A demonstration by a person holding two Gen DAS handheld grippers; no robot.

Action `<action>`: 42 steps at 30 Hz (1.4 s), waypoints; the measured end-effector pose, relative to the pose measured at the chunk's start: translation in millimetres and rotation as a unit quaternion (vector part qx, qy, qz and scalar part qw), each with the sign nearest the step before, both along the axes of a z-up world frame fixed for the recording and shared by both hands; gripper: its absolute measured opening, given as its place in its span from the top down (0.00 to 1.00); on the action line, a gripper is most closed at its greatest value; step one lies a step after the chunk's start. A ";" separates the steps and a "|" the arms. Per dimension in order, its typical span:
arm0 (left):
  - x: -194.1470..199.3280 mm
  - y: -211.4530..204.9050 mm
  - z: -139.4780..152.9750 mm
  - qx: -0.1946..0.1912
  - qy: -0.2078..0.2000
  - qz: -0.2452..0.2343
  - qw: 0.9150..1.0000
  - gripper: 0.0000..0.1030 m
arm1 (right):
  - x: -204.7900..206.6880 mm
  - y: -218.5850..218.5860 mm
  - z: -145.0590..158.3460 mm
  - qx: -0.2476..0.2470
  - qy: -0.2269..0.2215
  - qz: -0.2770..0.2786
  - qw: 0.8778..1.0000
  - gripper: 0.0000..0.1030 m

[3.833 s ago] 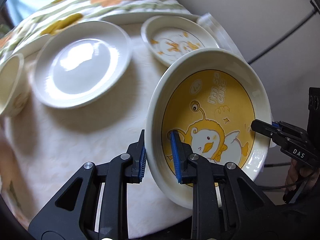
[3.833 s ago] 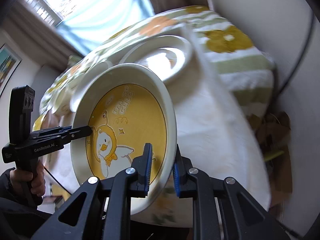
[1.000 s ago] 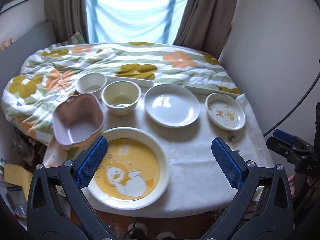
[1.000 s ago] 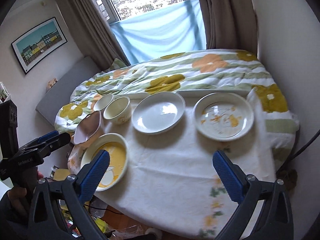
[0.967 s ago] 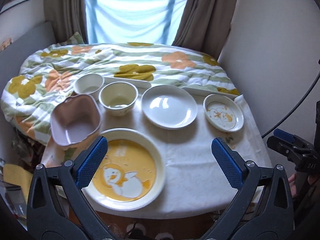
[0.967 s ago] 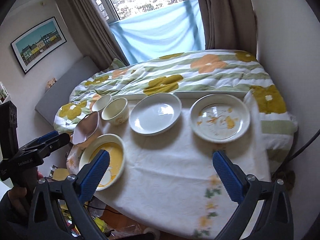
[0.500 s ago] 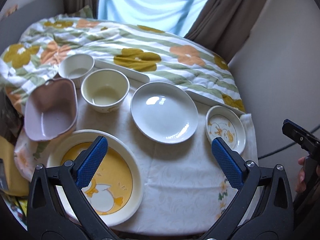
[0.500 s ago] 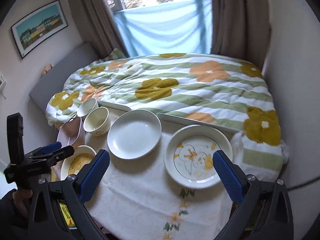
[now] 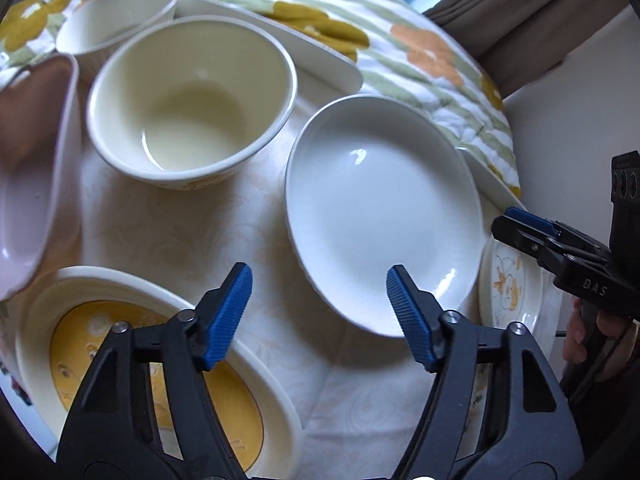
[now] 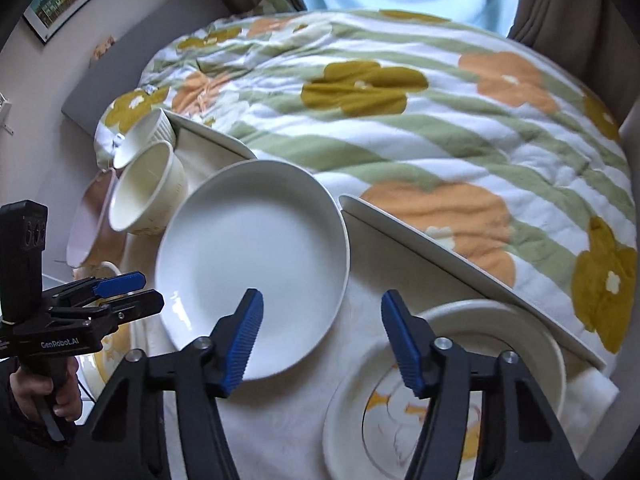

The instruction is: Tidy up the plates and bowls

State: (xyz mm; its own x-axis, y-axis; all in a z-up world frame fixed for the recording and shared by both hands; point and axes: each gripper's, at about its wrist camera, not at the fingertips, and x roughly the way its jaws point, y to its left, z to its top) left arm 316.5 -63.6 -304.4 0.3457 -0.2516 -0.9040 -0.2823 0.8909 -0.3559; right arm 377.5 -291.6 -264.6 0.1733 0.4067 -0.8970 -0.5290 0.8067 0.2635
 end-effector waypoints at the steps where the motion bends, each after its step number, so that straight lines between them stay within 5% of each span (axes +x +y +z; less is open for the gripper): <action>1: 2.2 0.3 -5.1 -0.001 0.007 0.003 1.000 0.38 | 4.1 2.5 -6.5 -0.002 0.007 0.005 1.000 0.50; 7: 12.5 -0.1 -19.3 0.002 0.021 0.006 1.000 0.50 | 22.3 11.5 -27.1 -0.008 0.027 0.033 0.999 0.67; 12: 15.9 -1.5 -21.1 0.014 0.020 0.000 1.000 0.74 | 25.6 17.1 -31.3 -0.008 0.028 0.049 0.998 0.74; 16: 19.3 -2.6 -23.3 0.012 0.023 -0.007 1.000 0.83 | 27.9 19.9 -33.6 -0.020 0.020 0.055 0.998 0.85; 31: 18.2 -13.4 -11.9 0.038 0.009 -0.034 0.999 0.83 | 23.4 8.6 -28.1 0.000 0.022 0.012 1.000 0.88; 42: -9.0 -9.2 34.2 0.049 -0.043 -0.054 0.996 0.83 | -11.2 -5.1 14.8 0.023 -0.009 -0.012 1.000 0.88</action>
